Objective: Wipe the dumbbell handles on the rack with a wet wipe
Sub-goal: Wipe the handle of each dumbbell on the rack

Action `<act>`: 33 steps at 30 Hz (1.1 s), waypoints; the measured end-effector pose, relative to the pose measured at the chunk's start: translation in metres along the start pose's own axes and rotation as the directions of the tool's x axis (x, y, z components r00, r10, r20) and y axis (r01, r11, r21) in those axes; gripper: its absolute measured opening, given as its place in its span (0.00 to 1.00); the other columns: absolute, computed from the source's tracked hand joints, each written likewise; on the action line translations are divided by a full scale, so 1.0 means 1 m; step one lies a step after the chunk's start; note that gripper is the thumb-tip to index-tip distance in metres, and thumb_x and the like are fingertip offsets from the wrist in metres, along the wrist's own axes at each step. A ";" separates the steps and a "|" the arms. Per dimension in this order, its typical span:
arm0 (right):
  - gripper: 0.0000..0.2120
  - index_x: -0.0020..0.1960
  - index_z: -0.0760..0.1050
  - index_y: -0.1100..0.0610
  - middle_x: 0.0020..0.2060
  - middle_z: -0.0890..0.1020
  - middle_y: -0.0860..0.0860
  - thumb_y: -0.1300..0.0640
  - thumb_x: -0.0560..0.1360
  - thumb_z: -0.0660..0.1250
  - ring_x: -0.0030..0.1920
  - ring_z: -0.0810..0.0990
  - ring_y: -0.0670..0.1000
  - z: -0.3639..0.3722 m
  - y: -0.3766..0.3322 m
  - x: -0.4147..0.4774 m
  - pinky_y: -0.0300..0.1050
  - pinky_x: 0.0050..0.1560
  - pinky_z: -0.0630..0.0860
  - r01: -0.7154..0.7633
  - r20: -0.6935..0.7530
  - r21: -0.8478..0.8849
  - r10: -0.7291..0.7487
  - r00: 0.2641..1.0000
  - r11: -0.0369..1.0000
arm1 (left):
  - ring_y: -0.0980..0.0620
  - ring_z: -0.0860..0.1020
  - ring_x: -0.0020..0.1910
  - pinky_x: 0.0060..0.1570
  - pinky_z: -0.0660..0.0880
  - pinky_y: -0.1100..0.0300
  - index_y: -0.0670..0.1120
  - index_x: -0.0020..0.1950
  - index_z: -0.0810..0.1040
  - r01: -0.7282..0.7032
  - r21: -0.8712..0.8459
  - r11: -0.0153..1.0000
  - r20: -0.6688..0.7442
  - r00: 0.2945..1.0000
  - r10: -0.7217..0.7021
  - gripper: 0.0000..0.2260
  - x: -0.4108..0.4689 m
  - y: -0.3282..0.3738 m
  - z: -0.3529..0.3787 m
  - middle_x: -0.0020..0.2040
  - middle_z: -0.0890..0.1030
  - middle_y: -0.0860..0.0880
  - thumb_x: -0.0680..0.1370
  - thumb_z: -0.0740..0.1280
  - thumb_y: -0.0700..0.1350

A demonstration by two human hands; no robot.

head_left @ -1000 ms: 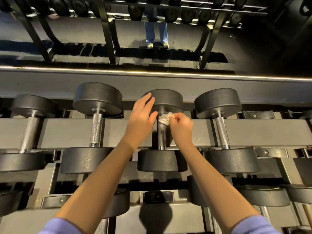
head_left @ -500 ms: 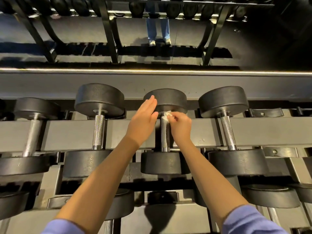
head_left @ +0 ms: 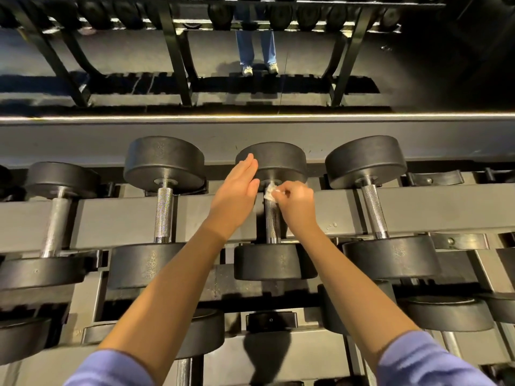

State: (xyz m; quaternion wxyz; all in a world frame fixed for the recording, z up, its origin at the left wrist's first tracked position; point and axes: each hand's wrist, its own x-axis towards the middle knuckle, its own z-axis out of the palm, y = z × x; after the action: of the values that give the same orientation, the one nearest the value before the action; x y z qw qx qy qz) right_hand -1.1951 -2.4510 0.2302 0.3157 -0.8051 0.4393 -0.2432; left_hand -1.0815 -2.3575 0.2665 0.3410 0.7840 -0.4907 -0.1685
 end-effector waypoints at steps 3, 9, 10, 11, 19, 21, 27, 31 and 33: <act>0.05 0.35 0.79 0.63 0.32 0.79 0.54 0.66 0.70 0.70 0.33 0.74 0.51 -0.011 0.005 -0.018 0.41 0.34 0.70 0.024 0.073 -0.029 -0.021 0.997 0.999 | 0.58 0.52 0.76 0.71 0.48 0.66 0.49 0.78 0.56 -0.004 -0.003 1.000 -0.003 1.000 0.004 0.22 -0.001 0.001 0.001 0.78 0.55 0.54 0.84 0.53 0.45; 0.06 0.41 0.78 0.63 0.36 0.78 0.55 0.63 0.75 0.65 0.39 0.75 0.51 -0.011 0.000 -0.017 0.41 0.39 0.71 -0.083 0.165 -0.095 0.098 0.981 0.992 | 0.58 0.53 0.76 0.71 0.48 0.66 0.49 0.78 0.56 0.004 -0.012 1.000 0.007 1.000 -0.004 0.22 -0.001 0.003 -0.002 0.78 0.55 0.54 0.84 0.54 0.45; 0.06 0.42 0.78 0.64 0.38 0.79 0.57 0.63 0.75 0.64 0.40 0.76 0.52 -0.007 -0.002 -0.008 0.43 0.39 0.70 -0.100 0.082 -0.043 0.103 0.991 0.994 | 0.59 0.52 0.76 0.71 0.48 0.67 0.49 0.78 0.56 0.008 -0.002 1.000 0.014 1.000 -0.008 0.22 0.000 0.004 -0.003 0.78 0.55 0.55 0.84 0.54 0.45; 0.06 0.43 0.78 0.64 0.39 0.79 0.57 0.63 0.75 0.63 0.40 0.76 0.53 -0.003 -0.003 0.000 0.42 0.38 0.68 -0.119 0.028 0.007 0.118 0.993 0.993 | 0.59 0.52 0.76 0.70 0.47 0.68 0.49 0.78 0.55 0.013 0.011 1.000 0.020 1.000 -0.014 0.22 0.000 0.004 -0.003 0.78 0.54 0.55 0.84 0.54 0.45; 0.06 0.37 0.78 0.61 0.34 0.77 0.53 0.63 0.73 0.68 0.36 0.74 0.49 -0.015 0.009 -0.026 0.33 0.32 0.65 -0.175 0.218 0.031 0.164 0.962 0.984 | 0.59 0.51 0.76 0.69 0.46 0.68 0.50 0.79 0.53 0.022 0.026 0.999 0.068 0.997 -0.023 0.23 0.002 0.003 -0.007 0.79 0.53 0.55 0.84 0.54 0.44; 0.04 0.39 0.78 0.60 0.36 0.77 0.51 0.63 0.73 0.69 0.38 0.75 0.47 -0.021 0.012 -0.031 0.30 0.34 0.68 -0.175 0.339 -0.002 0.165 0.926 0.985 | 0.59 0.52 0.76 0.69 0.46 0.68 0.50 0.78 0.54 0.018 0.025 1.000 0.063 0.998 -0.019 0.23 0.002 0.002 -0.007 0.78 0.53 0.55 0.84 0.53 0.44; 0.07 0.36 0.78 0.67 0.35 0.78 0.59 0.65 0.72 0.65 0.37 0.74 0.52 -0.010 0.000 -0.014 0.45 0.41 0.73 -0.148 0.070 -0.002 0.147 0.987 0.989 | 0.59 0.52 0.76 0.70 0.47 0.67 0.50 0.78 0.54 0.007 0.055 0.998 0.057 0.998 -0.010 0.23 0.002 0.000 -0.008 0.78 0.54 0.55 0.84 0.54 0.44; 0.07 0.35 0.77 0.58 0.34 0.78 0.53 0.62 0.71 0.71 0.37 0.76 0.49 -0.024 0.003 -0.029 0.40 0.40 0.74 -0.202 0.377 -0.097 0.224 0.899 0.975 | 0.59 0.52 0.76 0.71 0.49 0.65 0.50 0.78 0.55 0.011 0.030 0.999 0.051 0.999 -0.013 0.23 0.002 -0.001 -0.006 0.78 0.54 0.56 0.84 0.54 0.45; 0.07 0.35 0.77 0.56 0.34 0.79 0.50 0.61 0.70 0.73 0.38 0.78 0.48 -0.026 0.003 -0.030 0.37 0.39 0.73 -0.201 0.413 -0.123 0.234 0.880 0.972 | 0.58 0.53 0.76 0.71 0.49 0.64 0.50 0.78 0.55 0.010 0.020 1.000 0.041 0.999 -0.011 0.23 0.002 0.000 -0.005 0.78 0.54 0.55 0.84 0.54 0.45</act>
State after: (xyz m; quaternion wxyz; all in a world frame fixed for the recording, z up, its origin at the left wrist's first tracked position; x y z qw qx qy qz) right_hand -1.2288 -2.4341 0.2418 0.3982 -0.7956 0.4565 -0.0080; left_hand -1.0773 -2.3569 0.2700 0.3220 0.7862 -0.4953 -0.1815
